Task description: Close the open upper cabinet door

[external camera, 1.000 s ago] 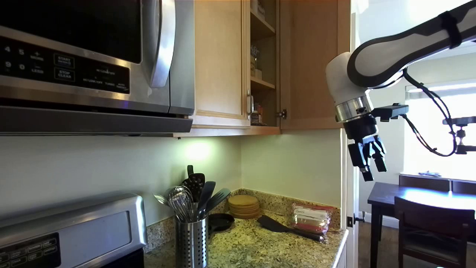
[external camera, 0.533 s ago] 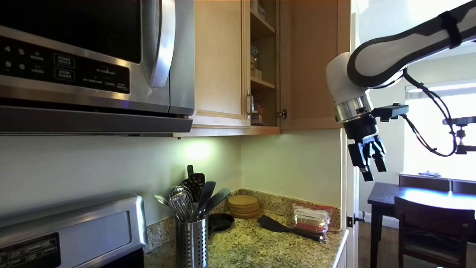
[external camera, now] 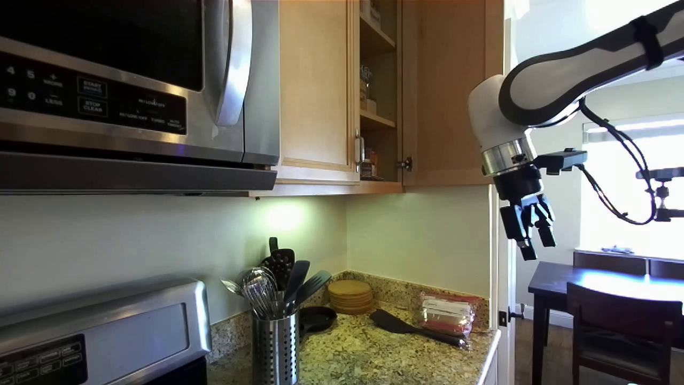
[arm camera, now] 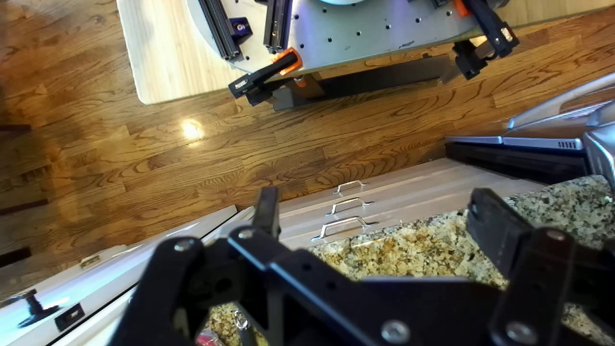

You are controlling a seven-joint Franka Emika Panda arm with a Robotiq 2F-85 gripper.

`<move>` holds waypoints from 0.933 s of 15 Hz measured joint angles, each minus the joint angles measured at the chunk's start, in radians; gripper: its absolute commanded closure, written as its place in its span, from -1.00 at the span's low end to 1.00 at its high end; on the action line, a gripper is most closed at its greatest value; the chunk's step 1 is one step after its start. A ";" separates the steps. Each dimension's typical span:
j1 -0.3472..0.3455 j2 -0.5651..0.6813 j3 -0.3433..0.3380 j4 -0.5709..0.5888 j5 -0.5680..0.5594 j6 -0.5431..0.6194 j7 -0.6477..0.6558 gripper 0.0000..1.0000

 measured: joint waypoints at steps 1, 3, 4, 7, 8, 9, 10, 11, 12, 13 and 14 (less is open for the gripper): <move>0.000 0.000 0.000 0.000 0.000 0.000 0.000 -1.00; 0.000 0.000 0.000 0.000 0.000 0.000 0.000 -1.00; 0.000 0.000 0.000 0.000 0.000 0.000 0.000 -1.00; 0.001 0.001 0.000 0.000 0.001 0.005 0.003 -1.00; 0.001 0.003 0.000 0.002 0.003 0.016 0.012 -1.00; 0.000 0.005 0.000 0.005 0.003 0.041 0.034 -1.00; -0.001 0.010 0.000 0.010 0.004 0.054 0.049 -1.00; -0.006 0.015 0.001 0.018 0.002 0.076 0.079 -1.00; -0.012 0.018 0.001 0.026 0.000 0.096 0.102 -1.00; -0.022 0.022 0.000 0.038 -0.003 0.107 0.126 -1.00; -0.038 0.025 0.000 0.051 -0.009 0.125 0.152 -1.00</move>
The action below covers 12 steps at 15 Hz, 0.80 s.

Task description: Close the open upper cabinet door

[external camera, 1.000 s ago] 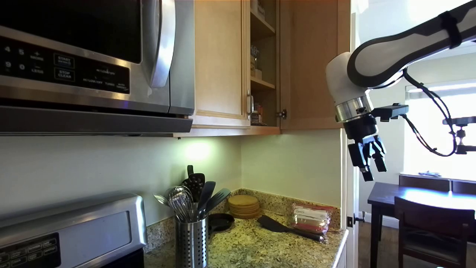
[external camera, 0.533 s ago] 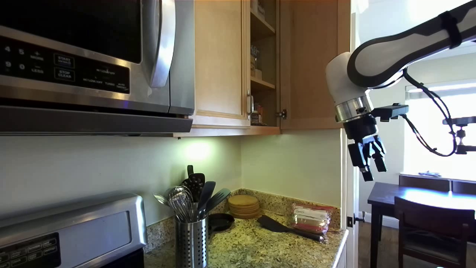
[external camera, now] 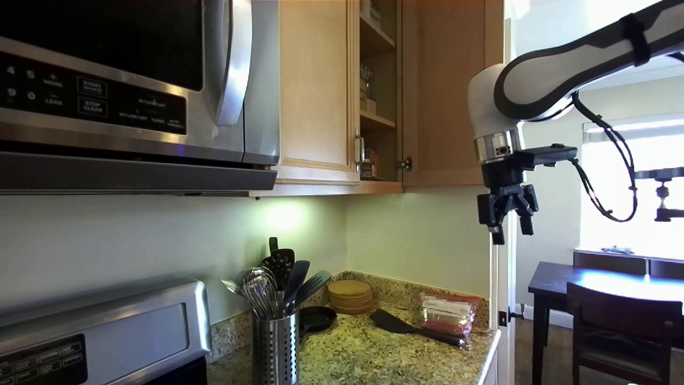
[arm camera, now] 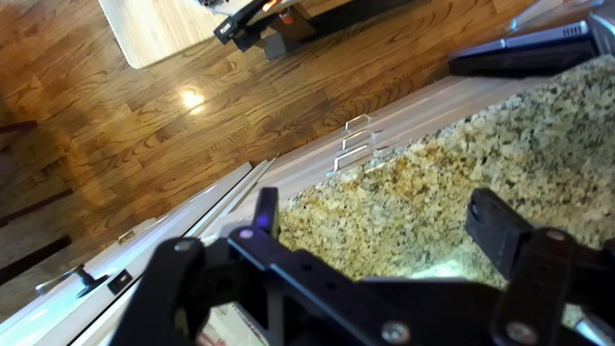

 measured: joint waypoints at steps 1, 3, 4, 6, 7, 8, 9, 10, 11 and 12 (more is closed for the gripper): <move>-0.018 0.002 0.000 0.012 -0.008 0.021 0.025 -1.00; -0.053 0.007 -0.001 0.033 -0.019 0.064 0.081 -1.00; -0.071 0.009 -0.002 0.043 -0.026 0.087 0.105 -1.00; -0.107 0.015 -0.006 0.064 -0.050 0.138 0.151 -1.00; -0.125 0.016 -0.009 0.074 -0.067 0.163 0.167 -1.00; -0.142 0.017 -0.012 0.084 -0.087 0.186 0.178 -1.00; -0.160 0.018 -0.014 0.093 -0.109 0.208 0.188 -1.00; -0.175 0.019 -0.015 0.102 -0.134 0.230 0.194 -1.00; -0.187 0.021 -0.017 0.110 -0.156 0.250 0.194 -1.00; -0.194 0.024 -0.019 0.118 -0.179 0.269 0.194 -1.00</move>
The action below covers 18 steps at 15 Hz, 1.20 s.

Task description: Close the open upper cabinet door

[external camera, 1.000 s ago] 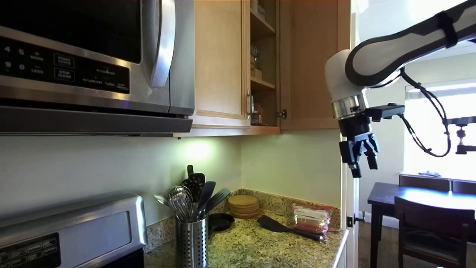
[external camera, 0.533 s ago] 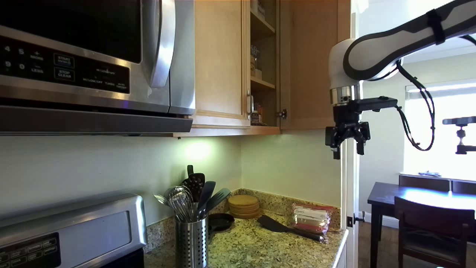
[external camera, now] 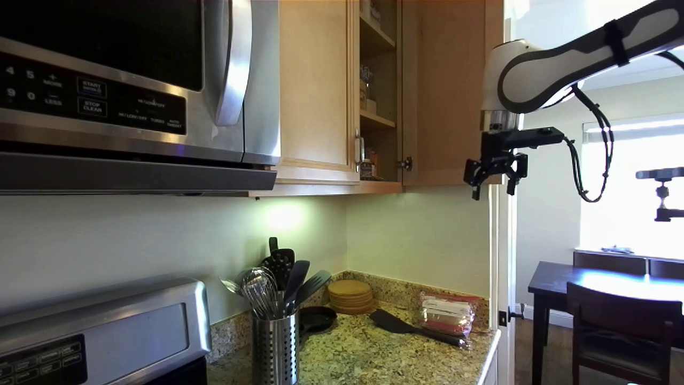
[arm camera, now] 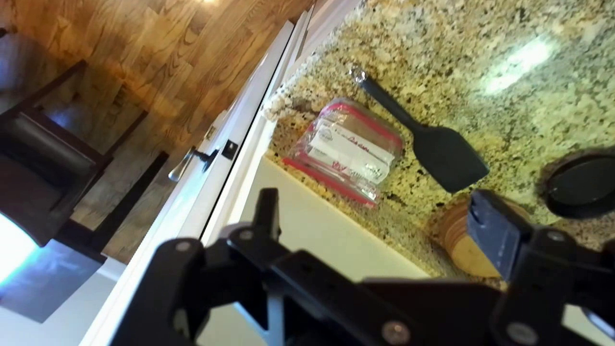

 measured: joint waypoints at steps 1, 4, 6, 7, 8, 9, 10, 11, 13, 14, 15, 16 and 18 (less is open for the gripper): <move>-0.001 0.001 -0.001 0.004 -0.003 0.002 0.000 -1.00; 0.001 0.002 0.000 0.004 -0.003 0.001 0.000 -1.00; 0.002 0.002 0.000 0.004 -0.003 0.001 0.000 -1.00; 0.002 0.002 0.000 0.004 -0.003 0.001 0.000 -1.00; 0.002 0.002 0.000 0.004 -0.003 0.001 0.000 -1.00; 0.002 0.002 0.000 0.004 -0.003 0.001 0.000 -1.00; 0.002 0.002 -0.002 0.004 -0.003 0.004 -0.002 -1.00; 0.002 0.002 -0.007 0.004 -0.003 0.013 -0.007 -1.00; 0.001 0.008 -0.032 0.004 -0.014 0.058 -0.033 -1.00; -0.001 0.014 -0.050 0.004 -0.027 0.087 -0.054 -1.00; -0.004 0.020 -0.070 0.004 -0.038 0.116 -0.083 -1.00; -0.008 0.022 -0.090 0.007 -0.050 0.137 -0.112 -1.00; -0.015 0.022 -0.130 0.020 -0.068 0.163 -0.169 -1.00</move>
